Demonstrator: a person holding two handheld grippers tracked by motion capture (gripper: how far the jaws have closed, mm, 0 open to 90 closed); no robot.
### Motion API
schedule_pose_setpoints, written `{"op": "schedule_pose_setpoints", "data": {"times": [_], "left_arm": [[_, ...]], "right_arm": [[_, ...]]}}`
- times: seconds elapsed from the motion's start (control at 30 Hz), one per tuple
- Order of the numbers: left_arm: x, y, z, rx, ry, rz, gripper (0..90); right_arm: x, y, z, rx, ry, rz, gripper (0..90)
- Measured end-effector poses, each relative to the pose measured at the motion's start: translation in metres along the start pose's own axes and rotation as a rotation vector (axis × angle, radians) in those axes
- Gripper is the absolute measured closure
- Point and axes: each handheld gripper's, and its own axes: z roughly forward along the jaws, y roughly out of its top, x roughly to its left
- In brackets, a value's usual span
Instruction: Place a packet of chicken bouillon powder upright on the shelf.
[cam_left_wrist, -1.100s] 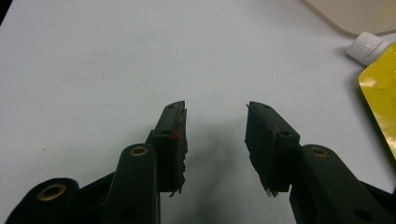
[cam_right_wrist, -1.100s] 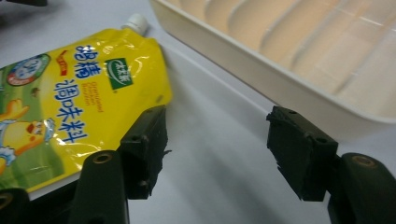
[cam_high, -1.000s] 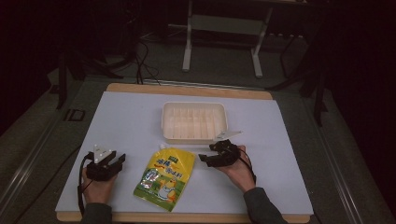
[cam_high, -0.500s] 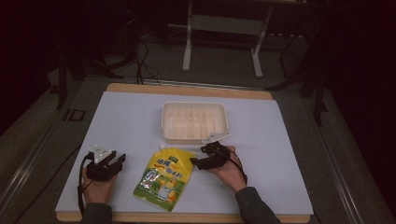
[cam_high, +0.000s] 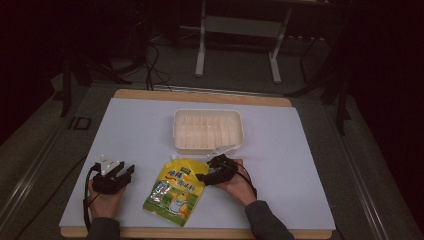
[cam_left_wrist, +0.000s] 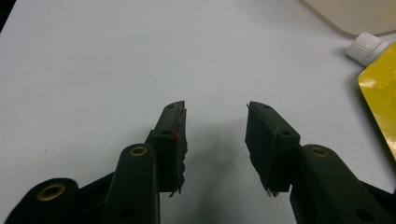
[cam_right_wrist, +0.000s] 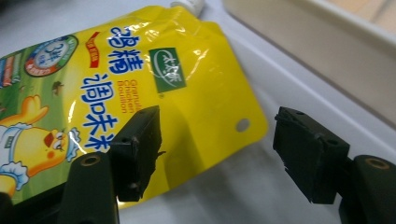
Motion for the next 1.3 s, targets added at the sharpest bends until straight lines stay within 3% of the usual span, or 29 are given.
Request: {"op": "schedule_pose_setpoints", "data": {"times": [0.27, 0.63, 1.1, 1.3], "left_arm": [[0.0, 0.0, 0.0, -0.001, 0.0, 0.0, 57.7], [0.0, 0.0, 0.0, -0.001, -0.003, -0.001, 57.6], [0.0, 0.0, 0.001, -0.001, -0.004, -0.002, 57.2], [0.0, 0.0, 0.001, -0.001, -0.004, -0.002, 57.2]], "right_arm": [[0.004, 0.0, 0.009, 0.008, 0.047, 0.016, 33.6], [0.013, 0.013, 0.023, 0.021, 0.08, 0.027, 39.5], [0.002, 0.021, 0.028, 0.044, 0.115, 0.098, 68.4], [0.003, 0.024, 0.027, 0.055, 0.106, 0.092, 83.8]]}}
